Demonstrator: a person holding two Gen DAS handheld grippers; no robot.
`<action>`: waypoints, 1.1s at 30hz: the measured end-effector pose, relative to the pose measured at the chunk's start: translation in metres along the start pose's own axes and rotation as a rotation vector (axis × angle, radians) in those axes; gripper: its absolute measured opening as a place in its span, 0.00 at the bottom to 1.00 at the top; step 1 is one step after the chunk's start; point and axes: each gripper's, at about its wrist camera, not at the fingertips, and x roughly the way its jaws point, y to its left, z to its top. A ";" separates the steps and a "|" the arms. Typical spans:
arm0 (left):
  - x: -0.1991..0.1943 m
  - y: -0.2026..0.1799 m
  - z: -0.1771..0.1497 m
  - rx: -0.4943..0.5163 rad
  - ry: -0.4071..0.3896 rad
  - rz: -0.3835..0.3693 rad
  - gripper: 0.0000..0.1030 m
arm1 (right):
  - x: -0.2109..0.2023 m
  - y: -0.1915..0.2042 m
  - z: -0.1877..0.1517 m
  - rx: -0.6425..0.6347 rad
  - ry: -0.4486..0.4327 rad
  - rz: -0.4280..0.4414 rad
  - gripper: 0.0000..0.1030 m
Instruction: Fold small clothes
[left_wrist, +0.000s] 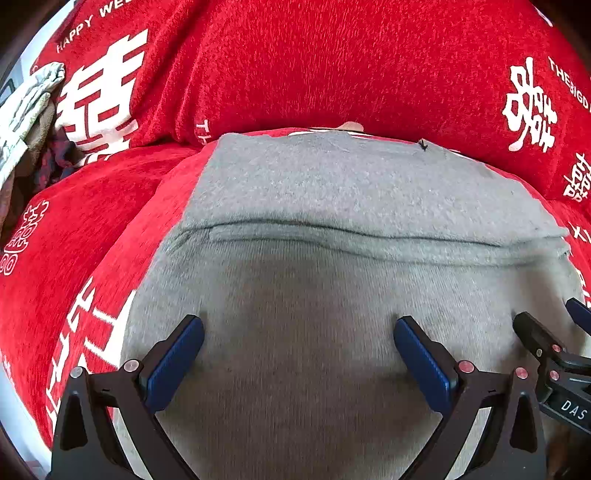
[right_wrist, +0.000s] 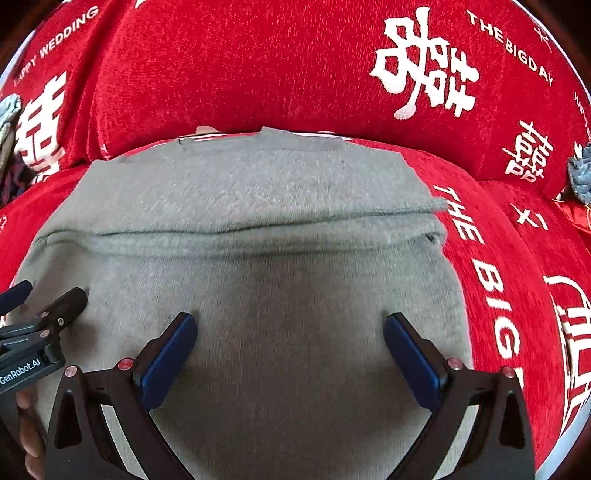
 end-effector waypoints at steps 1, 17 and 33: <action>-0.002 0.000 -0.002 0.000 -0.004 0.001 1.00 | -0.002 0.000 -0.003 -0.001 -0.004 -0.001 0.98; -0.043 0.001 -0.062 -0.001 -0.112 0.001 1.00 | -0.040 -0.005 -0.059 -0.038 -0.129 0.018 0.98; -0.084 0.000 -0.144 0.030 -0.048 -0.070 1.00 | -0.088 -0.017 -0.138 -0.146 -0.146 0.077 0.98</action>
